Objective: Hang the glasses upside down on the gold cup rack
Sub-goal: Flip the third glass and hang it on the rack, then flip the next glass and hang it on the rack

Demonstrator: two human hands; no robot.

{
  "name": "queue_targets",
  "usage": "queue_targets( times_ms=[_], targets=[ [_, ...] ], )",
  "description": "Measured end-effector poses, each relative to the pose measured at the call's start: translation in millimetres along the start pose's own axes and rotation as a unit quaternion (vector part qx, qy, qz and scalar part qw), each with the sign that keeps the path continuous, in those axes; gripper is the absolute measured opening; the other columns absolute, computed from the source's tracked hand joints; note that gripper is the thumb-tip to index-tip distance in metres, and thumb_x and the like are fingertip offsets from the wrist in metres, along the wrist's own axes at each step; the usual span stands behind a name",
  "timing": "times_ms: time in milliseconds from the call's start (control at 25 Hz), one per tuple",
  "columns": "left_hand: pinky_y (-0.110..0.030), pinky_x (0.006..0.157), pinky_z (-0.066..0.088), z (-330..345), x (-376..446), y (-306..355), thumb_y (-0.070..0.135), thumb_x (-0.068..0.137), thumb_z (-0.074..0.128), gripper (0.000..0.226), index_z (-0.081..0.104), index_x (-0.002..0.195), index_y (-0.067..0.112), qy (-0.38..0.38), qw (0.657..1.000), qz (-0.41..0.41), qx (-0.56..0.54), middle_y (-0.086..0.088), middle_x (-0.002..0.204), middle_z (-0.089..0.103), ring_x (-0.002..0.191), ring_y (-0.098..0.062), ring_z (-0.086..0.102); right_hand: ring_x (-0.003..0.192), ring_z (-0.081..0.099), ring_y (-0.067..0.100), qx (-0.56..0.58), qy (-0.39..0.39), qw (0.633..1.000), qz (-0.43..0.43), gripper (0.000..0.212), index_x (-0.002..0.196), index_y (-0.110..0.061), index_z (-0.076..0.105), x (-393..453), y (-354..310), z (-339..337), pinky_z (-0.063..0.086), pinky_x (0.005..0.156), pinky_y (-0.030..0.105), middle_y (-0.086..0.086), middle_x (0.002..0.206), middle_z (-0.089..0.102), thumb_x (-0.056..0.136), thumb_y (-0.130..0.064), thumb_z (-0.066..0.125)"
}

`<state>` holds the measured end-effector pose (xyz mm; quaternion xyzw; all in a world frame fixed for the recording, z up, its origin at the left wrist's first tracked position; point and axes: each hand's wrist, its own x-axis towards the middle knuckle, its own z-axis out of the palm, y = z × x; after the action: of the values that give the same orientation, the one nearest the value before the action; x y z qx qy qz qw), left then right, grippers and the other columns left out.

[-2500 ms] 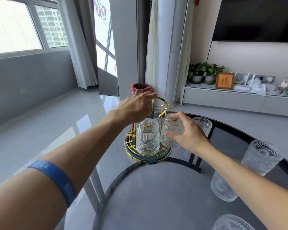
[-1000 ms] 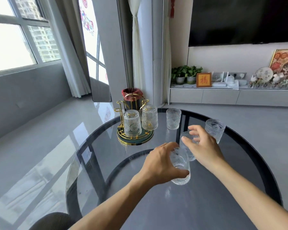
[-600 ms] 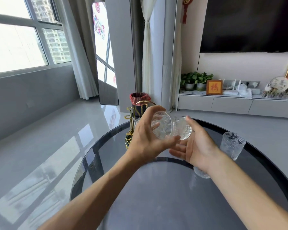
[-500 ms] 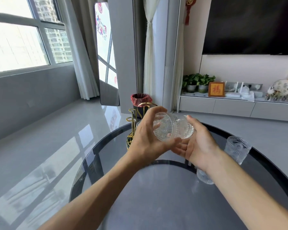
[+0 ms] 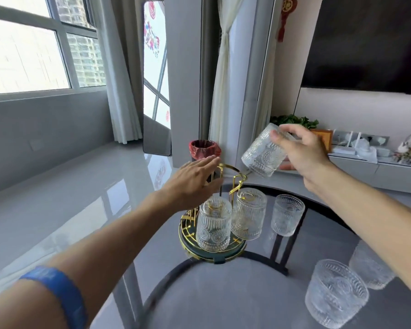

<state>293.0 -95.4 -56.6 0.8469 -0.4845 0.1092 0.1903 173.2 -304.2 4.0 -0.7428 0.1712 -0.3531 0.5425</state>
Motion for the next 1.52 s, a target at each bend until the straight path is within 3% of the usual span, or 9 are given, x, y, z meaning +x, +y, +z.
queue_targets(
  times_ms=[160,320,520,680,960,1120,1240,1360,1520],
  targets=[
    [-0.042,0.112,0.035,18.2,-0.2,-12.1,0.044,0.097,0.038,0.059,0.035,0.151,0.02,0.043,0.998,0.026,-0.034,0.001,0.157,0.035,0.138,-0.024,0.044,0.103,0.062,0.029,-0.106,-0.037,0.993,-0.035,0.039,0.113,-0.025,0.065,39.4,26.9,7.7,0.055,0.084,0.047,0.009,0.12,0.063,0.077,-0.036,0.077],
    [-0.034,0.112,0.033,17.1,-2.1,-9.1,0.042,0.097,0.039,0.058,0.037,0.15,0.018,0.049,0.997,0.017,-0.061,0.0,0.157,0.036,0.14,-0.019,0.04,0.096,0.056,0.02,-0.121,-0.134,0.983,-0.038,0.036,0.111,-0.025,0.065,43.7,49.6,15.3,0.055,0.07,0.036,0.007,0.122,0.058,0.077,-0.029,0.077],
    [-0.036,0.115,0.032,14.7,-2.7,-10.3,0.045,0.096,0.036,0.06,0.035,0.151,0.019,0.034,0.997,0.019,-0.065,0.0,0.157,0.036,0.142,-0.017,0.037,0.129,0.046,0.019,-0.198,-0.205,0.957,-0.057,0.034,0.106,-0.032,0.066,41.4,74.1,30.4,0.033,0.11,0.04,0.003,0.134,0.058,0.076,-0.025,0.08],
    [-0.033,0.114,0.028,16.9,-3.0,-11.9,0.049,0.097,0.033,0.061,0.032,0.152,0.022,0.032,0.997,0.016,-0.061,0.002,0.159,0.032,0.143,-0.016,0.035,0.109,0.053,0.011,-0.238,-0.259,0.936,-0.025,0.034,0.102,-0.036,0.064,41.0,86.1,33.7,0.035,0.103,0.033,0.005,0.136,0.056,0.075,-0.022,0.08],
    [-0.042,0.117,0.027,18.9,0.4,-13.7,0.048,0.097,0.032,0.061,0.032,0.152,0.021,0.045,0.997,0.019,-0.052,0.0,0.158,0.033,0.144,-0.015,0.032,0.109,0.053,0.019,-0.229,-0.276,0.932,0.058,0.03,0.091,-0.037,0.067,45.8,86.8,35.0,0.048,0.073,0.031,0.005,0.126,0.056,0.075,-0.015,0.08],
    [-0.054,0.119,0.014,20.7,-0.9,-3.1,0.055,0.094,0.027,0.066,0.027,0.153,0.027,0.019,0.998,-0.031,-0.045,0.005,0.161,0.027,0.149,-0.016,0.019,0.119,0.048,0.019,-0.193,-0.262,0.939,0.115,0.035,0.102,-0.039,0.069,34.5,84.2,31.2,0.048,0.085,0.036,-0.006,0.122,0.055,0.085,-0.009,0.066],
    [-0.059,0.118,-0.004,12.5,4.7,8.9,0.067,0.091,0.024,0.079,0.013,0.156,0.023,-0.056,0.995,-0.073,0.037,0.002,0.165,0.009,0.152,-0.022,-0.001,0.131,0.041,0.019,-0.176,-0.25,0.948,0.084,0.037,0.126,-0.037,0.058,6.5,75.2,21.7,0.033,0.103,0.032,0.001,0.144,0.045,0.094,-0.019,0.055],
    [-0.057,0.118,-0.005,14.4,-4.9,39.7,0.066,0.092,0.027,0.086,0.01,0.155,0.01,-0.036,0.989,-0.077,0.118,-0.009,0.166,0.001,0.151,-0.028,-0.003,0.115,0.051,0.017,-0.165,-0.147,0.973,0.064,0.032,0.123,-0.025,0.06,-33.7,71.0,-4.8,0.038,0.086,0.025,0.005,0.135,0.055,0.091,-0.026,0.058],
    [-0.047,0.121,0.004,45.6,-46.6,115.2,0.056,0.094,0.037,0.081,0.013,0.155,0.008,-0.007,0.998,-0.052,0.044,-0.015,0.164,0.011,0.151,-0.029,0.006,0.115,0.052,0.022,-0.401,-0.186,0.897,0.021,0.035,0.118,-0.022,0.06,-97.5,71.4,-57.3,0.041,0.09,0.033,0.002,0.132,0.051,0.084,-0.03,0.063]
  ],
)
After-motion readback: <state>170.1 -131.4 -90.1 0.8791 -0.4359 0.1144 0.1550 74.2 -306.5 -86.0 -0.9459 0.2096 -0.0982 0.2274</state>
